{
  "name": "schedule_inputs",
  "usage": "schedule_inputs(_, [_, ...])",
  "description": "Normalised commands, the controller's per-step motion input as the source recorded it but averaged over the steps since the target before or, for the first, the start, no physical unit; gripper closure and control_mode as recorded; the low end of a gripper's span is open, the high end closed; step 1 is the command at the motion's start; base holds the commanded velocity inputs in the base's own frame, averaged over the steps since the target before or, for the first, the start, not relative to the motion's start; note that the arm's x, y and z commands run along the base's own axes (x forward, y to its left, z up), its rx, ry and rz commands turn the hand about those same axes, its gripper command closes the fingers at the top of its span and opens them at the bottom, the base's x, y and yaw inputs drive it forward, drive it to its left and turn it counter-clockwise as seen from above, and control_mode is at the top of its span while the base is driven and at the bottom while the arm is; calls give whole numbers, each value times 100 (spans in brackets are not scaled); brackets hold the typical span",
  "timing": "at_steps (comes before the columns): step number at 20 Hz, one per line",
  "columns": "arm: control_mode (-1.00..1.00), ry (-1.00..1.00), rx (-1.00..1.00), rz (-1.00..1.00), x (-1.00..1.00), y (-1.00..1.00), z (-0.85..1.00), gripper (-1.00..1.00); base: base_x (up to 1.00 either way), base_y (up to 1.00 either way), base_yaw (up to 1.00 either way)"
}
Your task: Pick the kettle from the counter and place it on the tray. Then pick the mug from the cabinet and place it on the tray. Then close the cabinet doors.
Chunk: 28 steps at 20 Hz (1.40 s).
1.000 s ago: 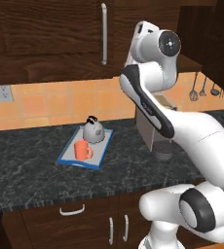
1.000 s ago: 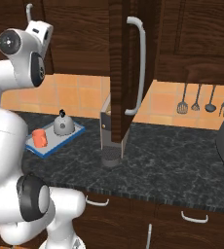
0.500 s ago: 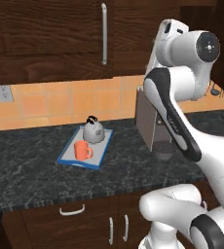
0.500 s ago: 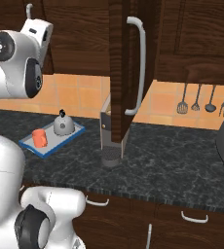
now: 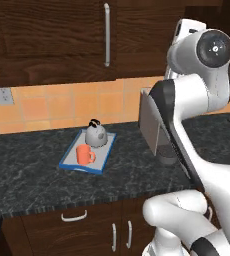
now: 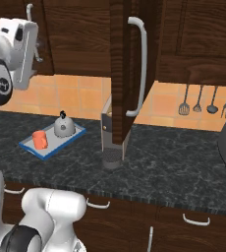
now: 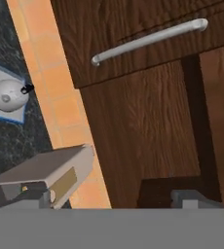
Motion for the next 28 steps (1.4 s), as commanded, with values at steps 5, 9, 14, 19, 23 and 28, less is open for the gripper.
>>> schedule_inputs(5, [-100, 7, -24, -35, -48, 0, 1, -100, 0, 0, 0])
schedule_inputs(9, [-100, 0, -9, -14, -60, -4, 4, -100, 0, 0, 0])
schedule_inputs(14, [-100, 0, -2, -11, -46, -7, 0, -100, 0, 0, 0])
schedule_inputs(19, [-100, 0, -1, -6, -40, -24, 0, -100, 0, 0, 0])
schedule_inputs(23, [-100, 0, -5, -6, -25, -14, 0, -100, 0, 0, 0])
schedule_inputs(28, [-100, -4, 0, -3, -37, -63, 0, -100, 0, 0, 0])
